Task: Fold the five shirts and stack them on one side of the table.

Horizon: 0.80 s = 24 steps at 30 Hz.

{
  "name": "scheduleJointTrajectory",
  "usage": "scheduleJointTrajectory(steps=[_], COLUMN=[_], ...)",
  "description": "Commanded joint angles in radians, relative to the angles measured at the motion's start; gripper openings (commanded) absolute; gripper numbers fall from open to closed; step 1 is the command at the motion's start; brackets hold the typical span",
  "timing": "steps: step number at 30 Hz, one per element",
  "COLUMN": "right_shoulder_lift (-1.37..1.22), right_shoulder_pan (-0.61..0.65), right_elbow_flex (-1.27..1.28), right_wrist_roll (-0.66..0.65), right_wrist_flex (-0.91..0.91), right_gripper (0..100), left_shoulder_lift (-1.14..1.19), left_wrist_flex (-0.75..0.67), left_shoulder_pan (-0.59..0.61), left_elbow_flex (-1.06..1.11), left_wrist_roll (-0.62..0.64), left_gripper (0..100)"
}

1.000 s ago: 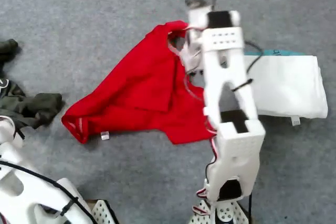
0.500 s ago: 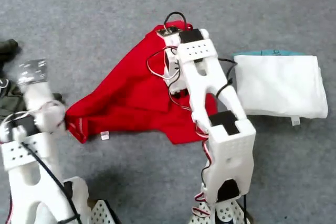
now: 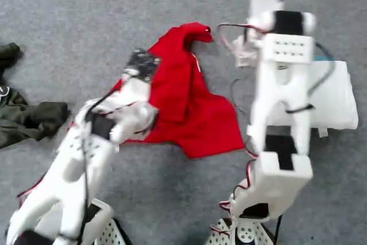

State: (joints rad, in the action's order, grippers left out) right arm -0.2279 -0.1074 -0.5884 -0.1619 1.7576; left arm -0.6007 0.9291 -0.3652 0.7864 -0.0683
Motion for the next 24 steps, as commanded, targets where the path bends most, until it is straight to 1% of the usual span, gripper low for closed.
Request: scheduleJointTrajectory(steps=[1, 3, 5, 8, 12, 15, 19, 24], right_shoulder_lift=[0.061, 0.045, 0.025, -0.010, -0.054, -0.087, -0.127, -0.150], right_shoulder_pan=[-0.066, -0.089, -0.103, -0.110, -0.110, -0.110, -0.110, -0.109], right_elbow_flex=[-0.041, -0.041, -0.041, -0.041, -0.041, -0.044, -0.050, -0.050], right_wrist_roll=[-0.005, -0.005, -0.003, 0.000, -0.003, -0.005, -0.006, -0.006], right_wrist_flex=[0.006, 0.006, 0.006, 0.006, 0.005, 0.003, 0.002, -0.028], right_gripper=[3.0, 3.0, 3.0, 3.0, 3.0, 3.0, 3.0, 3.0], left_shoulder_lift=[0.199, 0.302, 0.407, 0.542, 0.675, 0.738, 0.833, 0.956], left_wrist_flex=[-0.041, -0.040, -0.038, -0.038, -0.029, 0.041, 0.091, 0.187], left_shoulder_pan=[-0.077, -0.111, -0.133, -0.136, -0.136, -0.136, -0.130, -0.134], left_elbow_flex=[-0.097, -0.160, -0.237, -0.357, -0.487, -0.599, -0.704, -0.820], left_wrist_roll=[0.017, 0.021, 0.069, 0.147, 0.190, 0.218, 0.255, 0.259], left_gripper=[15, 15, 15, 15, 15, 15, 15, 15])
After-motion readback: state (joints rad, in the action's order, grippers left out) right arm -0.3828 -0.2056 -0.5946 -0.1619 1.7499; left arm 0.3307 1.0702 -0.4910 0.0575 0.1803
